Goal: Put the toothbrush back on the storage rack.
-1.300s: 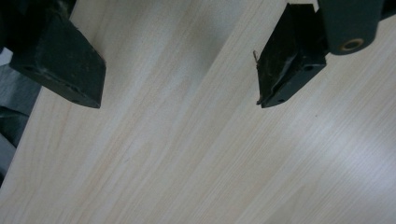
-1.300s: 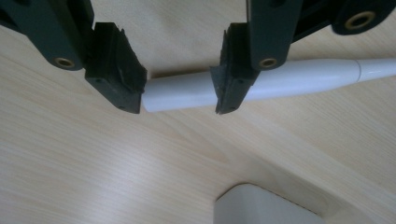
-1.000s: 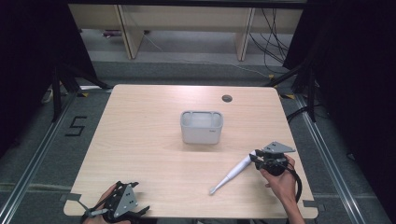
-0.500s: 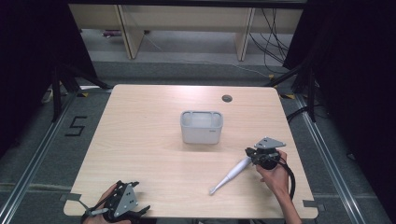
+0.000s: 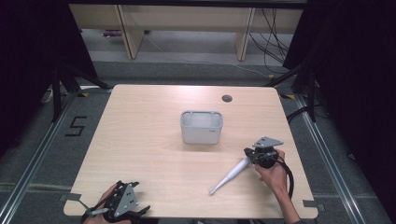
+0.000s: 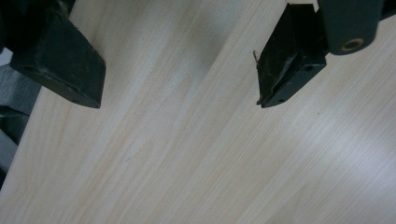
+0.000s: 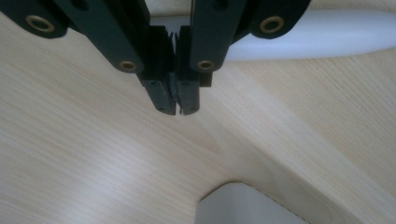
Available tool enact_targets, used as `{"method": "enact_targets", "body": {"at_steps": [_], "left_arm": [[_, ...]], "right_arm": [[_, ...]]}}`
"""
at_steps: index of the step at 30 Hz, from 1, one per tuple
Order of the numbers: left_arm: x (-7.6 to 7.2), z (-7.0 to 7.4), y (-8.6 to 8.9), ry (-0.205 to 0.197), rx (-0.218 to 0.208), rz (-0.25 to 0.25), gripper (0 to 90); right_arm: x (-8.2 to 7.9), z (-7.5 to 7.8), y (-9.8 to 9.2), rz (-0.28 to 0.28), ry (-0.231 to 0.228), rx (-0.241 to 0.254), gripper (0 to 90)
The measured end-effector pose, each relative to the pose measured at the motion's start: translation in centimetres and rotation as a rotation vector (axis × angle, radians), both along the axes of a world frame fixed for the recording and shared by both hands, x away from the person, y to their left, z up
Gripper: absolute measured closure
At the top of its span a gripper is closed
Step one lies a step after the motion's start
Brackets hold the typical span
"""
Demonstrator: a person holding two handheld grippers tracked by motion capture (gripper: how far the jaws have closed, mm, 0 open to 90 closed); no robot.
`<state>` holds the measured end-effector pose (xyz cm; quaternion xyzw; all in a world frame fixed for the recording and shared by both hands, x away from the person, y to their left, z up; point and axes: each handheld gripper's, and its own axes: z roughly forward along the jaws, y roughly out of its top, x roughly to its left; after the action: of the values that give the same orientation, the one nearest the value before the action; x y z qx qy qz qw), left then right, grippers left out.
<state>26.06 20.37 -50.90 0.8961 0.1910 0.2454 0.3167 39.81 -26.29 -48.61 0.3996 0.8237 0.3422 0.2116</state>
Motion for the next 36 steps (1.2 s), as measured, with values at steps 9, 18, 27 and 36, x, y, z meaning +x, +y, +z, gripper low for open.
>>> {"method": "enact_targets", "body": {"at_steps": [9,18,27,36], "left_arm": [[-0.1,0.0,0.0,0.004,-0.004,-0.001,15.0],[-0.2,0.1,0.0,0.009,-0.015,-0.006,15.1],[-0.2,0.2,0.0,-0.004,-0.004,-0.002,15.0],[-0.2,0.2,0.0,-0.002,-0.009,-0.006,15.0]], "right_arm": [[0.0,-0.3,0.1,0.004,0.018,-0.034,87.3],[-0.1,-0.4,0.0,0.008,0.036,-0.057,87.4],[-0.7,-0.5,0.2,0.026,0.059,-0.06,87.5],[-1.2,-0.5,-0.4,0.029,0.073,-0.062,87.5]]}}
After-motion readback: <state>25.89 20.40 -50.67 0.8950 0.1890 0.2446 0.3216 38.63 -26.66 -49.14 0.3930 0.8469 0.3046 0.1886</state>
